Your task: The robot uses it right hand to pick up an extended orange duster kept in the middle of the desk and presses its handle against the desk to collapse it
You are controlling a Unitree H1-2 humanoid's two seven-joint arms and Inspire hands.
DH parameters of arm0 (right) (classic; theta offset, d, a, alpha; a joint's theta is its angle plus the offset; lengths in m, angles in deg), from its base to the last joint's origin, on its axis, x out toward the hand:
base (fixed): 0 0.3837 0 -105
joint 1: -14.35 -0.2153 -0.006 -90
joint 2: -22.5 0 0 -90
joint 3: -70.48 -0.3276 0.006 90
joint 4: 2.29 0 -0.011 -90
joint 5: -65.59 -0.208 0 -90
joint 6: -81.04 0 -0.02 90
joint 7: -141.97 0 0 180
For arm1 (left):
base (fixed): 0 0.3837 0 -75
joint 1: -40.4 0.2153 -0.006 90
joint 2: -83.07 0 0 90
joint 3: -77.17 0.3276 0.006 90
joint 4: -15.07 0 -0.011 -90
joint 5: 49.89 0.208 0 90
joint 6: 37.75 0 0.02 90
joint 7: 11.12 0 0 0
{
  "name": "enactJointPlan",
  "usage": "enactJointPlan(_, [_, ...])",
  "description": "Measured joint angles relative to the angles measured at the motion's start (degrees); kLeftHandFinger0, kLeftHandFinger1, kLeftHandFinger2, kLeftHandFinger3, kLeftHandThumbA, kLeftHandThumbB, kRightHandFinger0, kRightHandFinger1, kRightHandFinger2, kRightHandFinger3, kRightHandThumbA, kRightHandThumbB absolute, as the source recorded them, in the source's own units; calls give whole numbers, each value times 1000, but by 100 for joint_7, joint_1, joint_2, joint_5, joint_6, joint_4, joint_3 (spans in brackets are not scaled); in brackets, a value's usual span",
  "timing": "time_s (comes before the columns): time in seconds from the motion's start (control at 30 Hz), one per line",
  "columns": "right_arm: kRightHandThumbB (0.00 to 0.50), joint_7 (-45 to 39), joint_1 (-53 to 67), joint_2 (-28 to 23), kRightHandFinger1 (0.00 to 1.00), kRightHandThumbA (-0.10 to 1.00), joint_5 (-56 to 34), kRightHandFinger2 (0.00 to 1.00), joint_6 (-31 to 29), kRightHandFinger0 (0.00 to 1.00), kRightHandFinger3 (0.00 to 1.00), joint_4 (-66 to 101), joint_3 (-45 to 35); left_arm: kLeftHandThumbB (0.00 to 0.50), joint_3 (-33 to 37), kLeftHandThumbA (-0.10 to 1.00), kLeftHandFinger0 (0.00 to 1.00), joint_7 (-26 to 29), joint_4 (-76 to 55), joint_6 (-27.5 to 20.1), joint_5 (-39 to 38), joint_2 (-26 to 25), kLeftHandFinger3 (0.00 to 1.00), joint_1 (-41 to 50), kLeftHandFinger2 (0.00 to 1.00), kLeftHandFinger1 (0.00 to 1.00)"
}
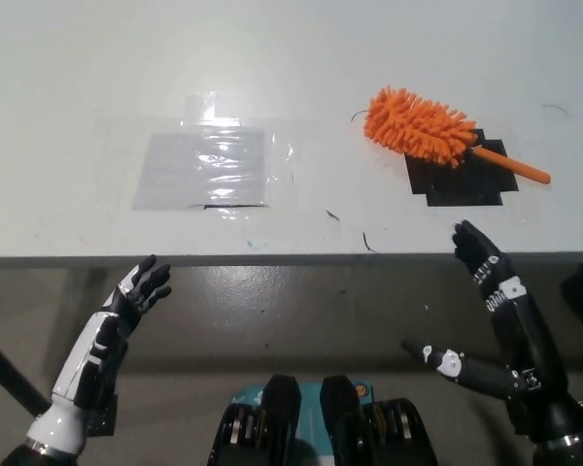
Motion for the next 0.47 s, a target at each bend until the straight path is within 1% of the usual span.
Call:
enactJointPlan(0.17, [110, 120, 15, -18, 1000, 1000, -282, 1000, -174, 1000, 1000, -441, -68, 308, 15, 1000, 1000, -2, 1, 1, 3, -86, 1000, -73, 1000, 1000])
enactJointPlan(0.27, [130, 138, 59, -53, 1000, 1000, -423, 1000, -168, 1000, 1000, -510, -62, 302, 34, 1000, 1000, -1, -1, 2, 13, -87, 1000, -72, 1000, 1000])
enactJointPlan(0.33, [133, 142, 92, -87, 1000, 1000, -483, 1000, -150, 1000, 1000, -533, -40, 303, 43, 1000, 1000, -2, 0, 6, 13, -91, 1000, -65, 1000, 1000])
enactJointPlan(0.37, [109, 142, 89, -117, 1000, 1000, -515, 1000, -126, 1000, 1000, -562, -19, 312, 44, 1000, 1000, -2, 1, 7, 14, -97, 1000, -67, 1000, 1000])
enactJointPlan(0.47, [108, 142, 67, -195, 1000, 1000, -554, 1000, -43, 1000, 1000, -654, 37, 314, 44, 1000, 1000, -1, 2, 9, 23, -123, 1000, -71, 1000, 1000])
